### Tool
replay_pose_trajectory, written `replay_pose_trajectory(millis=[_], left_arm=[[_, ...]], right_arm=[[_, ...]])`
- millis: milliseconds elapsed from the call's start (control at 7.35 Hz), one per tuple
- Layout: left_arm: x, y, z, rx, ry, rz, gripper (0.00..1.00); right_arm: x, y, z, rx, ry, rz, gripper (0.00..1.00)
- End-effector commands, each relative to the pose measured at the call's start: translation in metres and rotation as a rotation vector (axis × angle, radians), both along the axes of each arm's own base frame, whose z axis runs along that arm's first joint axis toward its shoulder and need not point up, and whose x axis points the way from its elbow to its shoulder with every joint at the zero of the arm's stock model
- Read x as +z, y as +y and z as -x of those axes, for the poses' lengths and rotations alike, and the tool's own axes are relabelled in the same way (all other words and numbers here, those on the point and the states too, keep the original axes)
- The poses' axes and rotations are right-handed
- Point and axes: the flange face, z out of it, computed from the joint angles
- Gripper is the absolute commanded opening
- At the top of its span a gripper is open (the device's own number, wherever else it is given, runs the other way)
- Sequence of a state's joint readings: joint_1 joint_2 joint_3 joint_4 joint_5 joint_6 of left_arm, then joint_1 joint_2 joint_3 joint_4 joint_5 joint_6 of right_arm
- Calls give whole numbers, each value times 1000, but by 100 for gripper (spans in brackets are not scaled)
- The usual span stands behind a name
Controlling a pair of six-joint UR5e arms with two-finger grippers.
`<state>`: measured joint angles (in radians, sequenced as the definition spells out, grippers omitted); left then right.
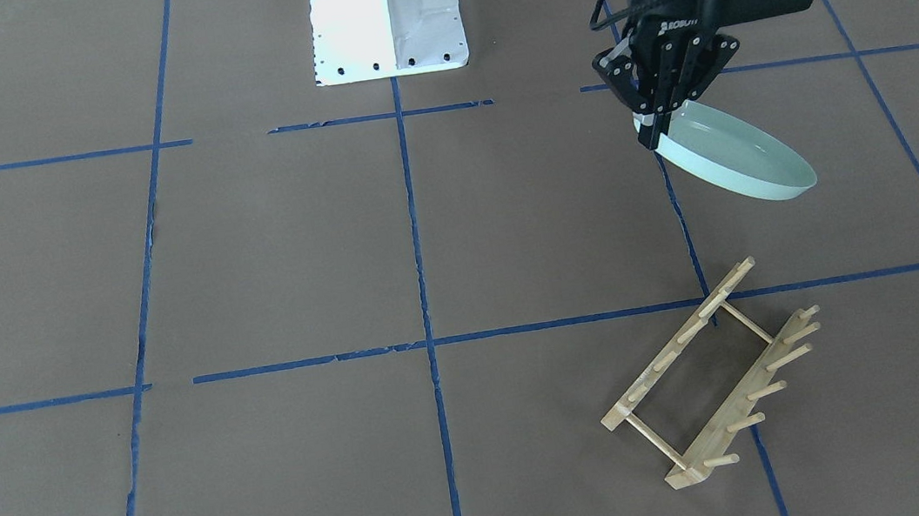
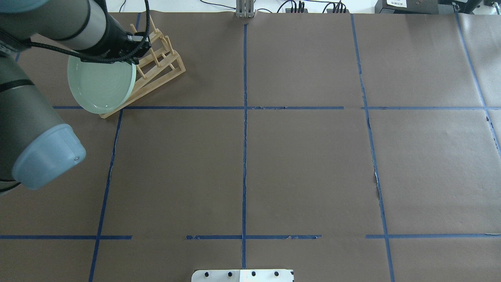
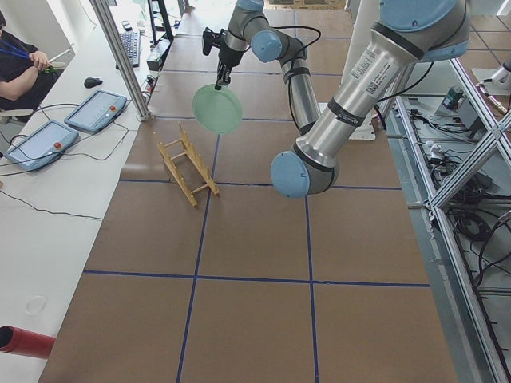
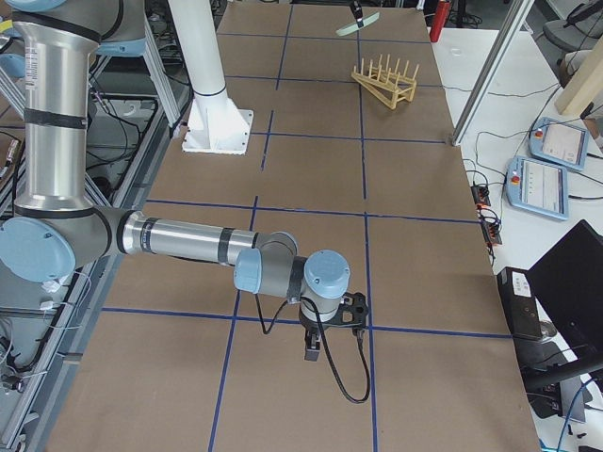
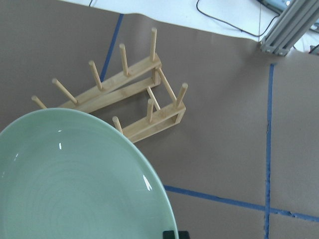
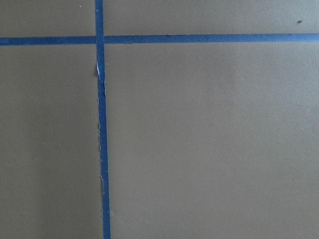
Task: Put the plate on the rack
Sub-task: 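Lift the plate with the left gripper toward the wooden rack, then tilt the plate upright above the rack with the left gripper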
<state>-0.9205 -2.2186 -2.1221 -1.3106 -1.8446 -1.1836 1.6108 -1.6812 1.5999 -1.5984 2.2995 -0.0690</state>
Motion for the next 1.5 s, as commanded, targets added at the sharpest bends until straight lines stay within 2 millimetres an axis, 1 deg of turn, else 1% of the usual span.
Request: replay_pose_trajectory(millis=[0,136,272,408,544,680,816,952,1088,1224,1360], left_arm=[[-5,-3,36,2,151,-114,0],[-9,-11,45,-43,253,-134,0],[-5,-17,51,-92,357,-138,0],[4,-24,57,-130,462,-152,0],[16,-32,55,-157,580,-146,0],[36,-36,54,-174,695,-129,0],[62,-41,53,-175,776,-145,0],[96,-59,60,-192,813,-185,0],[125,-79,63,-216,829,-214,0],[150,-94,58,-228,851,-250,0],[170,-106,54,-248,874,-274,0]], right_arm=[[0,0,0,0,0,0,100],[0,0,0,0,0,0,100],[0,0,0,0,0,0,100],[0,0,0,0,0,0,100],[0,0,0,0,0,0,100],[0,0,0,-1,0,-1,100],[0,0,0,0,0,0,100],[0,0,0,0,0,0,100],[0,0,0,0,0,0,100],[0,0,0,0,0,0,100],[0,0,0,0,0,0,100]])
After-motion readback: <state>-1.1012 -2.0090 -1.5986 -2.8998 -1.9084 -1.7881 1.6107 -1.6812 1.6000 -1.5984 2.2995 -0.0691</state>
